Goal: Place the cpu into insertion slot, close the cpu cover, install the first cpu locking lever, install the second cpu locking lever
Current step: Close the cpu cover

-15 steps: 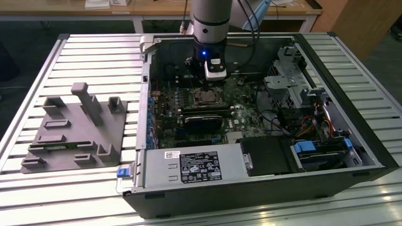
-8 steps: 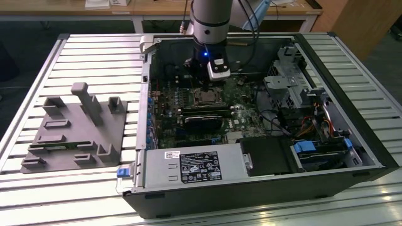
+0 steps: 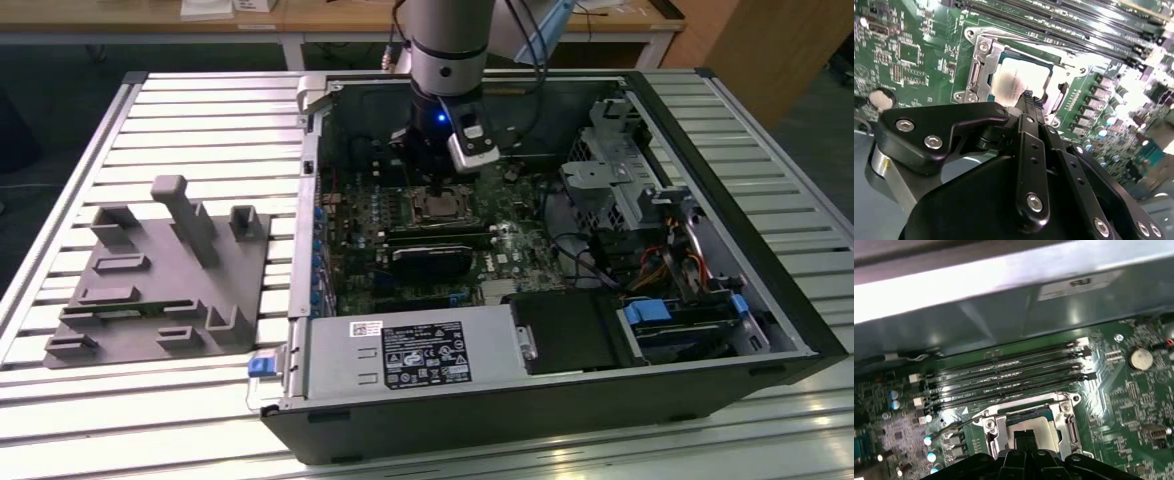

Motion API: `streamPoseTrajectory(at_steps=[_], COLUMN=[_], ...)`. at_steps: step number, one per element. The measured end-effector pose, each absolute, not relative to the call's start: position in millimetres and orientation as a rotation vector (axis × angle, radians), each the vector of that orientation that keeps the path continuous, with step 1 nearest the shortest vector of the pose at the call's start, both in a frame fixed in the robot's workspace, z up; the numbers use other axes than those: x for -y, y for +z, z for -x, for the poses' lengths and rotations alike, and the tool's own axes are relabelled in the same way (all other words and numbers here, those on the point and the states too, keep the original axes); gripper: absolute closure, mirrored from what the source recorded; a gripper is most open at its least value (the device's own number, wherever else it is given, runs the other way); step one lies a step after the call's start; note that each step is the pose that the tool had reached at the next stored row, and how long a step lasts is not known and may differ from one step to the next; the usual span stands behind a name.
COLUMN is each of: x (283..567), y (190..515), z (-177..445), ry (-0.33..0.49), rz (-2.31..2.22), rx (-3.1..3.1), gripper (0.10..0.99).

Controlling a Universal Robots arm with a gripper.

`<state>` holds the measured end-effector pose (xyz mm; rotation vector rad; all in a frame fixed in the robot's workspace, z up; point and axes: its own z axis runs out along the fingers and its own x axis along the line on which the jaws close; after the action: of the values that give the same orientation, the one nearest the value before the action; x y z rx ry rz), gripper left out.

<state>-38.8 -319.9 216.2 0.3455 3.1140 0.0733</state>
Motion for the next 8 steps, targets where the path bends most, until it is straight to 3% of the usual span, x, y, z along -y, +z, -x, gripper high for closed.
streamPoseTrajectory(at_steps=[8], x=[321.6], y=[213.3], z=[39.2], ry=[0.072], rz=[-0.188], rx=[-3.130], gripper=[0.980])
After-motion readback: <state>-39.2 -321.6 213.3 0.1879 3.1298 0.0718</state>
